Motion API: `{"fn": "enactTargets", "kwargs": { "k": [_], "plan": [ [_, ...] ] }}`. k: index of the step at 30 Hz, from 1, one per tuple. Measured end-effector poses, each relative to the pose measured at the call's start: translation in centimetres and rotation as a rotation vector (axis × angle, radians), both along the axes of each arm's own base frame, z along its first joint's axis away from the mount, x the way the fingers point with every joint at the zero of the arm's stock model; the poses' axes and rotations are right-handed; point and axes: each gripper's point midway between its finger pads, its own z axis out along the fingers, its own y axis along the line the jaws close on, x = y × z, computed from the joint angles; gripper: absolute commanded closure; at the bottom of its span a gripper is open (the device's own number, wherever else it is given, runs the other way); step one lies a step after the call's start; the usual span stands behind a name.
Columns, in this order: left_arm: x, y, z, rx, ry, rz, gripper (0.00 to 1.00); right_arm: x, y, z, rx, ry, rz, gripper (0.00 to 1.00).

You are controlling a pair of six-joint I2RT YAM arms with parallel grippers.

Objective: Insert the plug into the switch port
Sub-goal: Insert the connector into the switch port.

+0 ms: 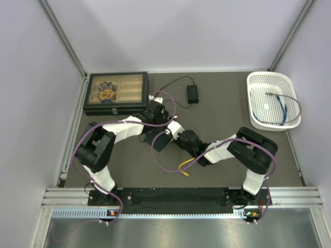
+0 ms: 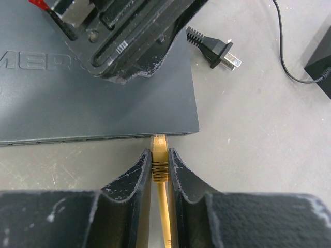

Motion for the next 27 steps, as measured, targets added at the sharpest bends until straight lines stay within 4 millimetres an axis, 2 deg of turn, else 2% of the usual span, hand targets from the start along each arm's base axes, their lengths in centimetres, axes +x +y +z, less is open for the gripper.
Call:
{"fn": "enactTargets", "kwargs": {
  "k": [8,17,27],
  "plan": [
    [-0.9,0.3,0.2,0.018,0.006,0.004,0.10,-0.4,0.4,-0.1,-0.004,-0.003,0.051,1.00],
    [-1.5,0.7,0.3,0.007,0.020,0.023,0.10,-0.9,0.8,-0.1,0.005,0.006,0.108,1.00],
    [-0.6,1.1,0.6,-0.094,0.001,0.072,0.11,-1.0,1.2,0.1,0.023,0.016,0.139,1.00]
  ]
}}
